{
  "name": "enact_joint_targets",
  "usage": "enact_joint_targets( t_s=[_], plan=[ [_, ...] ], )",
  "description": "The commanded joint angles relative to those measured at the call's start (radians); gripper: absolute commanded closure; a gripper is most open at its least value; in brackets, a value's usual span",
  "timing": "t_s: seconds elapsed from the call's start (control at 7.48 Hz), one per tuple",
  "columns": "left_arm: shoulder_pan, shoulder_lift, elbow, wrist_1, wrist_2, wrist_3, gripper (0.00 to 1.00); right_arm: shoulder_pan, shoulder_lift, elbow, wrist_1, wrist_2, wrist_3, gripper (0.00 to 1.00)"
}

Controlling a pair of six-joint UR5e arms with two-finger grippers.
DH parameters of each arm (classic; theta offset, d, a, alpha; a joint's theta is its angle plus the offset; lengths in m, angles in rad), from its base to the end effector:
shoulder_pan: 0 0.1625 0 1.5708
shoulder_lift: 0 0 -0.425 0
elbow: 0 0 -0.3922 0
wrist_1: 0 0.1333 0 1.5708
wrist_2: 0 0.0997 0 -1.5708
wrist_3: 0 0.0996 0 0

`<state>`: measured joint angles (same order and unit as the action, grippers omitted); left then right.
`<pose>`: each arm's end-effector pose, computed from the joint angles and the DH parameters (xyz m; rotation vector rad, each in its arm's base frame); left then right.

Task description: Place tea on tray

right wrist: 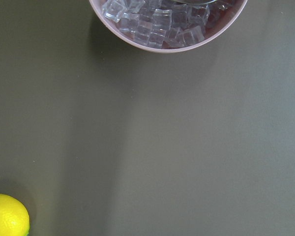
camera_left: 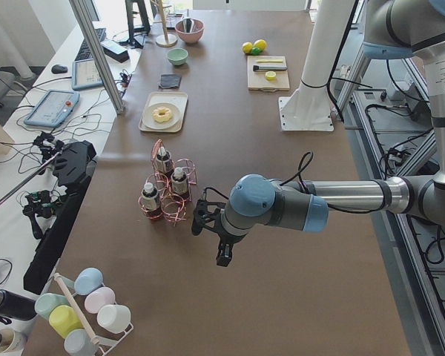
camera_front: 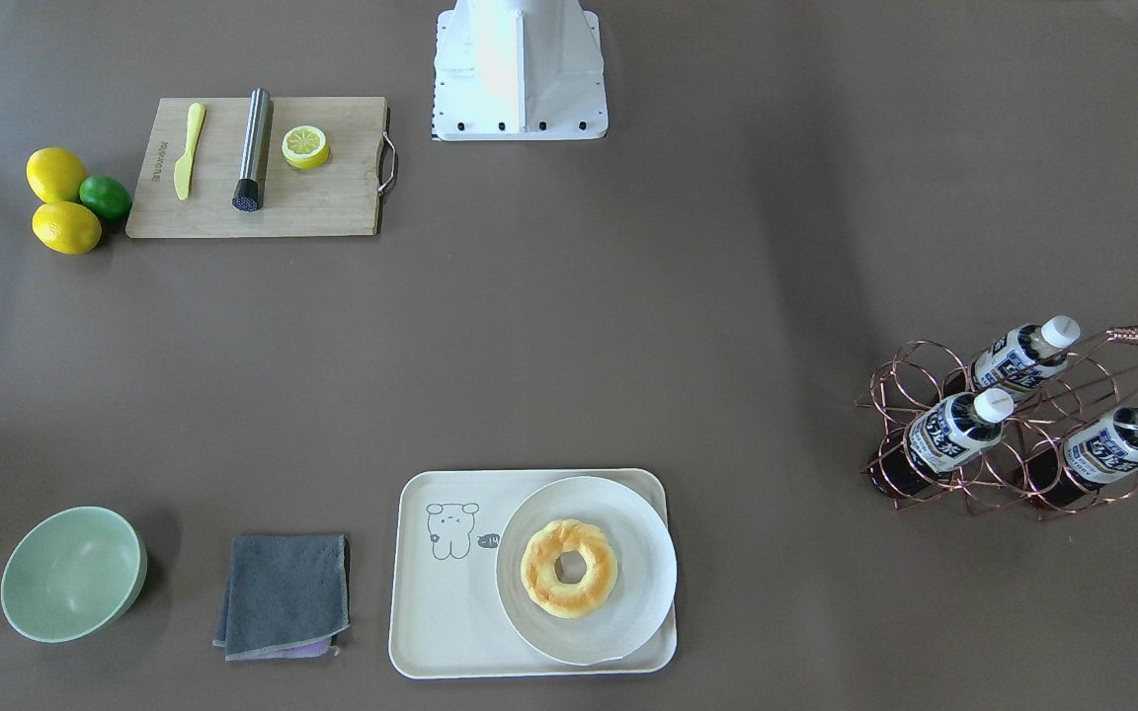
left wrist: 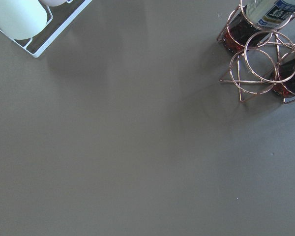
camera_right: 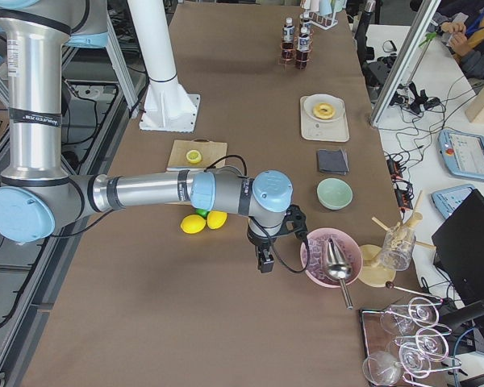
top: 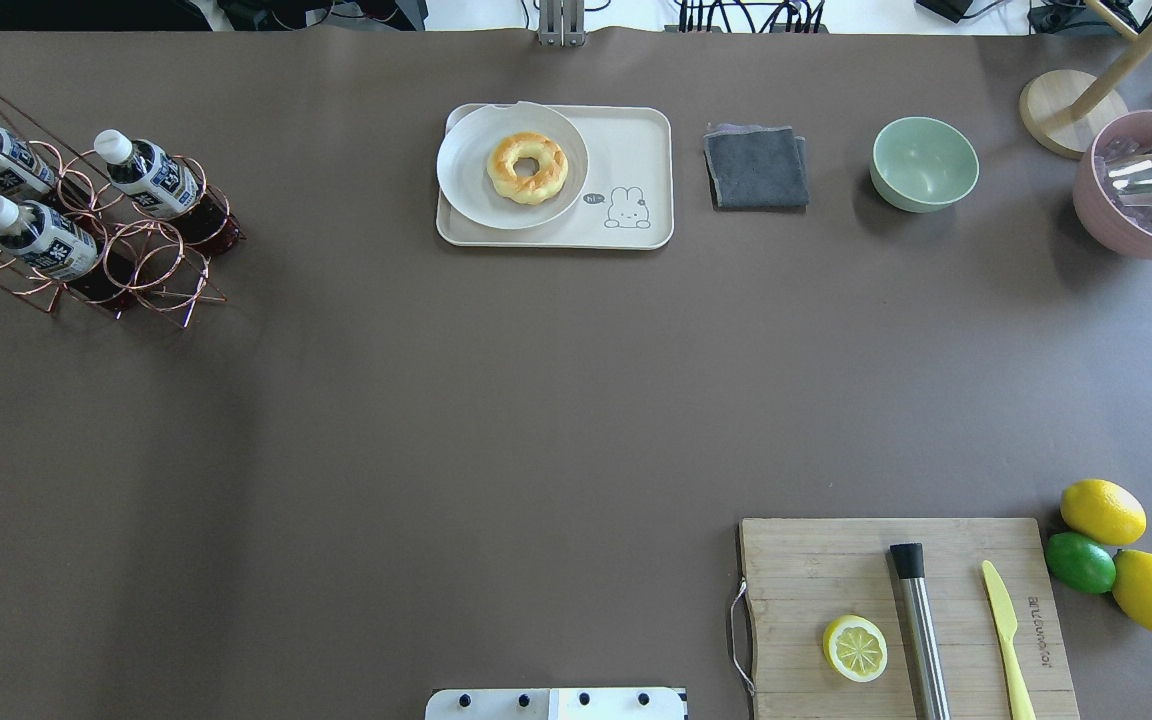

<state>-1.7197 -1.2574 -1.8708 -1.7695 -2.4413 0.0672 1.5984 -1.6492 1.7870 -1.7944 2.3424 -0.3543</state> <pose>-0.1115 -0.3584 0.6168 0.2660 0.8439 0.0044 0.0762 -0.4465 0.6120 0.0666 -0.7752 -0.2770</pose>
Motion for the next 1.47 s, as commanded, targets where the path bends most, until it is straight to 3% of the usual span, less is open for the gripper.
enact_joint_targets(
  t_s=[0.0,1.34],
  plan=[
    [0.002,0.023,0.007,-0.056,0.002,-0.004,0.03,0.000,-0.001,-0.003,0.000,0.000,0.000,0.00],
    [0.040,0.019,0.010,-0.061,0.005,0.002,0.03,0.000,-0.001,-0.011,0.000,0.021,0.006,0.00]
  ],
)
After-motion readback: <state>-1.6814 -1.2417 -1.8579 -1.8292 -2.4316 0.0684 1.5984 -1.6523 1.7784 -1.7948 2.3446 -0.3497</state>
